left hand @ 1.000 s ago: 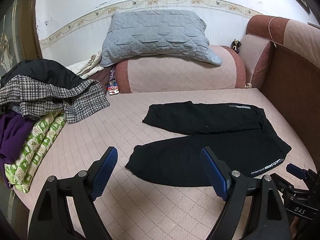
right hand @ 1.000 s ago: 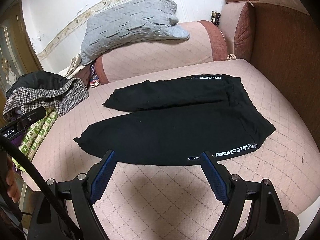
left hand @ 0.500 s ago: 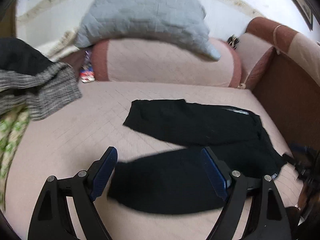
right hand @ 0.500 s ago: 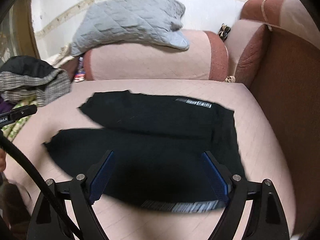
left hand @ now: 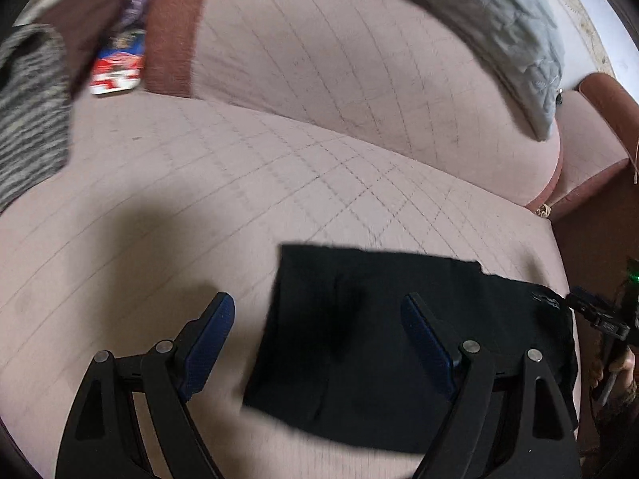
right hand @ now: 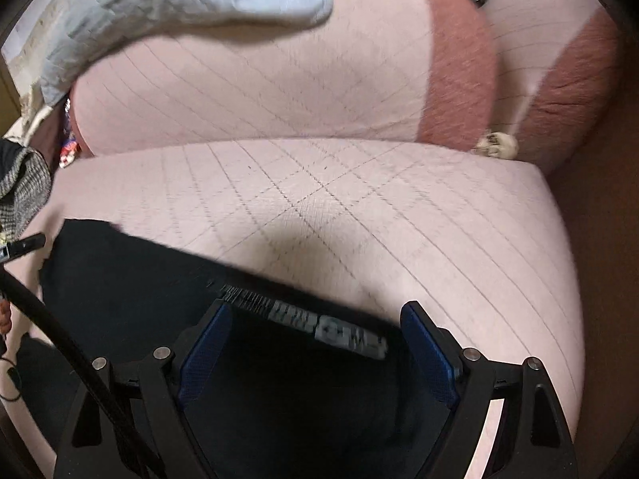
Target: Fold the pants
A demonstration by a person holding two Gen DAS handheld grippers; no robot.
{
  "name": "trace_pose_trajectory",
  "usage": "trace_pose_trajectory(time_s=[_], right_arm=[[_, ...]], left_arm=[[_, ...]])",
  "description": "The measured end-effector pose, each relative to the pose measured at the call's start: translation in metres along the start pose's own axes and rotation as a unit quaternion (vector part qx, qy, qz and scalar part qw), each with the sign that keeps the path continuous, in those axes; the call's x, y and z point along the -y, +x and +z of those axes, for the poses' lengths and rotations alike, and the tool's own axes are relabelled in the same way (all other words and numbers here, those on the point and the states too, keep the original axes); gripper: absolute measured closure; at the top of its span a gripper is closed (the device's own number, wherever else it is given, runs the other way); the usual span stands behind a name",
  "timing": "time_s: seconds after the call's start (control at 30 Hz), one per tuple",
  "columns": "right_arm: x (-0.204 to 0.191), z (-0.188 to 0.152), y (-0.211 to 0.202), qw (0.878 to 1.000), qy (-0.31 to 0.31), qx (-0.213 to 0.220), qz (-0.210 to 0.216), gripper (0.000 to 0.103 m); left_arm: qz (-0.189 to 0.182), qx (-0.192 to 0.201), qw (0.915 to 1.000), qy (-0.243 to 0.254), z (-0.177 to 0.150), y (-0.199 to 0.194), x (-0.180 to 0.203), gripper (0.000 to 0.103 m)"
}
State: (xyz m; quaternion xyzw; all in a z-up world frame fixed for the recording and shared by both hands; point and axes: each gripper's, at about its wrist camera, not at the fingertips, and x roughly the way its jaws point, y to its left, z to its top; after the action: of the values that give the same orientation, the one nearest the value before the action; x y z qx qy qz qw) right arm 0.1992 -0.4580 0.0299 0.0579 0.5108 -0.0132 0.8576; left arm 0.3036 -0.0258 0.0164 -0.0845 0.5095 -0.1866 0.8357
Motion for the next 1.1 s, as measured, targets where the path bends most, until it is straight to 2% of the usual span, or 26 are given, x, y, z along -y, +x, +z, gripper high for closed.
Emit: trace_pose_trajectory(time_s=[0.07, 0.13, 0.2, 0.23, 0.37, 0.4, 0.43, 0.47, 0.5, 0.53, 0.57, 0.6, 0.7, 0.87, 1.1], right_arm=[[0.002, 0.008, 0.021, 1.0, -0.007, -0.017, 0.008, 0.015], [0.002, 0.012, 0.042, 0.999, -0.022, -0.038, 0.017, 0.015], [0.002, 0.014, 0.051, 0.998, -0.041, -0.038, 0.021, 0.012], [0.001, 0.014, 0.051, 0.998, -0.046, -0.034, 0.023, 0.011], [0.002, 0.011, 0.051, 0.998, -0.057, -0.026, 0.028, 0.012], [0.0, 0.009, 0.05, 0.998, -0.06, -0.023, 0.027, 0.018], [-0.002, 0.007, 0.046, 0.997, -0.061, -0.019, 0.033, 0.035], [-0.006, 0.002, 0.044, 0.997, -0.062, -0.018, 0.039, 0.045], [-0.01, -0.001, 0.041, 0.996, -0.066, -0.019, 0.052, 0.073], [-0.015, -0.002, 0.038, 0.995, -0.069, -0.022, 0.064, 0.084], [-0.019, -0.004, 0.035, 0.996, -0.07, -0.022, 0.058, 0.087], [-0.022, -0.005, 0.034, 0.996, -0.072, -0.022, 0.053, 0.09], [-0.021, -0.005, 0.028, 0.997, -0.056, -0.018, 0.049, 0.099], [-0.032, -0.005, 0.001, 0.998, -0.047, -0.002, 0.04, 0.1], [-0.04, -0.028, -0.057, 0.998, -0.036, 0.025, 0.034, 0.1]], left_arm=[[-0.009, -0.011, 0.9998, 0.016, 0.008, 0.018, 0.005, 0.018], [0.002, 0.0, 0.9984, 0.057, 0.013, 0.026, 0.016, 0.014], [0.003, -0.01, 0.9952, 0.098, 0.016, 0.038, 0.027, 0.0], [0.003, -0.011, 0.994, 0.109, 0.016, 0.041, 0.03, 0.0], [0.043, 0.002, 0.986, 0.161, 0.008, 0.051, 0.045, 0.0], [0.047, 0.003, 0.985, 0.166, 0.006, 0.051, 0.047, 0.001], [0.048, 0.006, 0.985, 0.165, 0.006, 0.049, 0.048, 0.012], [0.049, 0.01, 0.9854, 0.162, 0.006, 0.046, 0.048, 0.035], [0.046, 0.011, 0.9865, 0.157, 0.009, 0.042, 0.047, 0.07], [0.034, 0.007, 0.9883, 0.149, 0.012, 0.039, 0.045, 0.089], [0.0, -0.01, 0.9915, 0.13, 0.017, 0.038, 0.041, 0.09], [-0.006, -0.012, 0.9925, 0.122, 0.019, 0.036, 0.04, 0.09], [0.002, 0.006, 0.9903, 0.139, 0.018, 0.025, 0.048, 0.09], [-0.005, 0.027, 0.9891, 0.145, 0.015, 0.002, 0.056, 0.09], [-0.008, 0.082, 0.9821, 0.169, -0.015, -0.068, 0.068, 0.09]])
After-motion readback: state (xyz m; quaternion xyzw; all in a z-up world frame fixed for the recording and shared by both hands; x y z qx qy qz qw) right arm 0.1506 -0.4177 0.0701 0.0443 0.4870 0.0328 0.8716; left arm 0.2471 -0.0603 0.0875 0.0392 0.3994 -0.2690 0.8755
